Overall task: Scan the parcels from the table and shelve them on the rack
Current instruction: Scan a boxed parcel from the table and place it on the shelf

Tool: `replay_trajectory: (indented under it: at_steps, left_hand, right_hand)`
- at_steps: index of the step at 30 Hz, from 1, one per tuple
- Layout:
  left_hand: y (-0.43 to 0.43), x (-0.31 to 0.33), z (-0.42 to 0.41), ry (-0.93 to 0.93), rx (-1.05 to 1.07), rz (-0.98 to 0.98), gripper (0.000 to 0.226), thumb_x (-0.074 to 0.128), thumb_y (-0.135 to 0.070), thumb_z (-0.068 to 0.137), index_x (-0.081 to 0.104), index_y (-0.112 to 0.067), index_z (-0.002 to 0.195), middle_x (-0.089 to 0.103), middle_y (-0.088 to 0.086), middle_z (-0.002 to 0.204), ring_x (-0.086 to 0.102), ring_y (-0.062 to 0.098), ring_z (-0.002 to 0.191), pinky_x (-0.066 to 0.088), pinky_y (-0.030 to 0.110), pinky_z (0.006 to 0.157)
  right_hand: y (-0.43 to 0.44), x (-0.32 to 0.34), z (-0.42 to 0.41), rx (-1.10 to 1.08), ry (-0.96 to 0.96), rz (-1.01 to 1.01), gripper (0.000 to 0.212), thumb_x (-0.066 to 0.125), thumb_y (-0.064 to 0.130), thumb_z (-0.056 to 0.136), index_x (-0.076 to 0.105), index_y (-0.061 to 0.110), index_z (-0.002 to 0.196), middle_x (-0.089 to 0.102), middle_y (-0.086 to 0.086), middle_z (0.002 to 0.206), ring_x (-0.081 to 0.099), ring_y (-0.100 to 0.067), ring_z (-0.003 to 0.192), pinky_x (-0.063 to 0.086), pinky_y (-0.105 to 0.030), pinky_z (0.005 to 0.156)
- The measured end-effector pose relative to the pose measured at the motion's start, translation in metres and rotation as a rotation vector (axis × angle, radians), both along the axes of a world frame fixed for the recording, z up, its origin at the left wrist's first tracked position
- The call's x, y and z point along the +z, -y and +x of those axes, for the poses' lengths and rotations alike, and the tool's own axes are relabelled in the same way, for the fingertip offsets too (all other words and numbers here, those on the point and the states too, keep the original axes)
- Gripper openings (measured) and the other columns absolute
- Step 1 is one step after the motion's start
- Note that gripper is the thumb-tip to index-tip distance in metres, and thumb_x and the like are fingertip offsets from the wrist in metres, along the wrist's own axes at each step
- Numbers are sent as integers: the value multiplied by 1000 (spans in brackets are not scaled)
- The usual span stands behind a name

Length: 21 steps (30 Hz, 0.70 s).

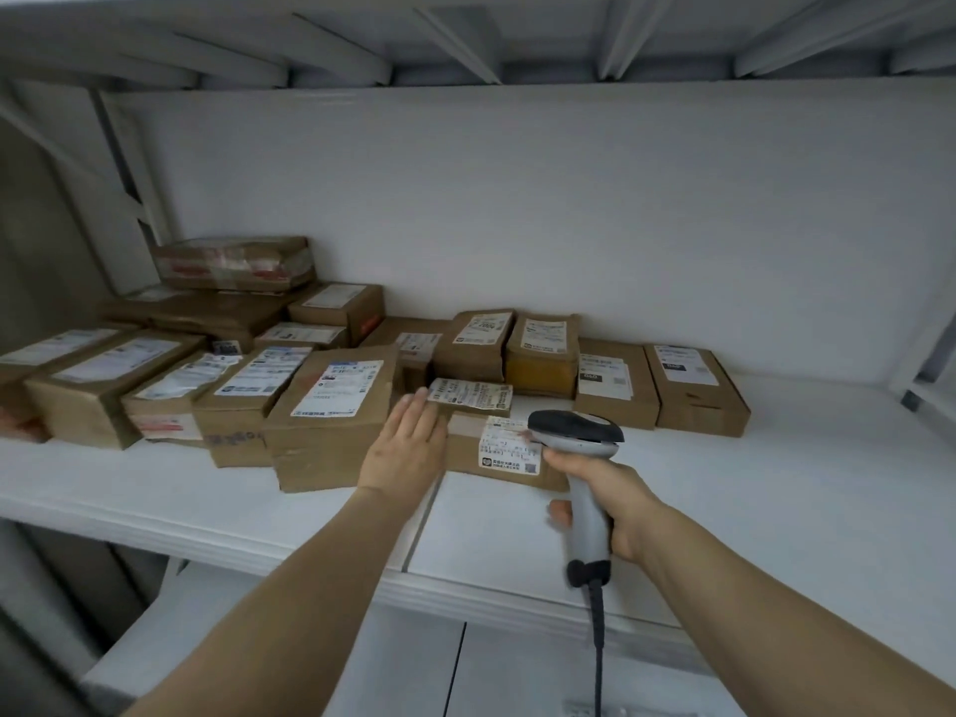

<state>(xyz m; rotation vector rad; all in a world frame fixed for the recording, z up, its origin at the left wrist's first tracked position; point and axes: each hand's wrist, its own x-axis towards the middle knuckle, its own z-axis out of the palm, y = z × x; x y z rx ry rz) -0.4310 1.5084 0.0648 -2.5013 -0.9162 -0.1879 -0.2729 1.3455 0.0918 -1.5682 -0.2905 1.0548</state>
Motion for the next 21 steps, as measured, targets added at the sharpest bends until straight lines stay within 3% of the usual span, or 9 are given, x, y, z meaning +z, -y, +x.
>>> replay_trajectory:
  at_steps: [3,6,8,11,13,15,16,19,21]
  left_hand:
    - [0,-2,-18,81,260,-42,73,46,-9,93,3,-10,152,-7,13,159,-4,31,145,4,49,116]
    - [-7,7,-26,132,309,-91,82,51,-8,89,-1,-14,152,-9,12,156,-2,32,144,12,49,114]
    - [-12,11,-31,164,297,-117,88,56,-10,86,-2,-16,152,-9,13,155,-6,34,144,7,55,115]
    - [-12,3,-35,213,397,-129,104,61,-22,82,-18,-17,149,-18,17,154,-22,37,142,-11,69,105]
    - [-9,-4,-33,350,496,-200,104,63,-21,83,-17,-20,149,-12,18,154,-16,39,143,3,70,107]
    - [-13,-4,-29,436,472,-238,99,64,-13,84,-8,-22,151,2,14,153,-1,37,144,25,63,109]
    - [-16,-3,-28,443,444,-249,98,64,-9,84,-6,-22,151,4,14,153,1,36,144,28,60,109]
    - [-24,2,-28,438,445,-311,99,62,-7,85,-9,-25,151,-7,16,155,-11,37,144,21,62,112]
    - [-17,1,-27,390,419,-245,101,61,-22,82,-13,-23,151,-19,17,154,-20,38,142,-1,65,110]
  right_hand:
    - [-10,0,-10,19,-21,2,55,89,31,63,66,7,108,68,-15,103,66,-30,88,58,-43,84]
    - [-19,-4,-17,-14,-12,8,50,87,26,66,66,6,107,67,-12,95,63,-26,77,58,-40,82]
    - [-23,-5,-18,-78,11,9,48,86,24,68,65,7,107,67,-11,98,64,-26,77,59,-37,75]
    - [-27,-6,-14,-147,18,11,46,85,23,69,64,7,107,66,-12,100,66,-28,81,58,-36,73]
    - [-28,-6,-12,-145,-8,18,45,84,21,70,64,6,107,67,-12,99,66,-28,82,58,-36,74]
    - [-30,-8,-12,-116,-29,20,43,84,19,70,65,5,107,69,-14,101,66,-28,86,58,-38,78]
    - [-31,-8,-12,-102,-23,10,41,83,18,71,66,5,106,70,-16,102,66,-28,87,58,-39,81]
    - [-34,-10,-13,-67,14,-28,38,81,19,71,69,4,104,72,-19,100,64,-29,81,55,-41,84]
    - [-36,-10,-15,-54,17,-23,42,83,23,68,69,4,102,72,-19,100,64,-30,81,53,-39,80]
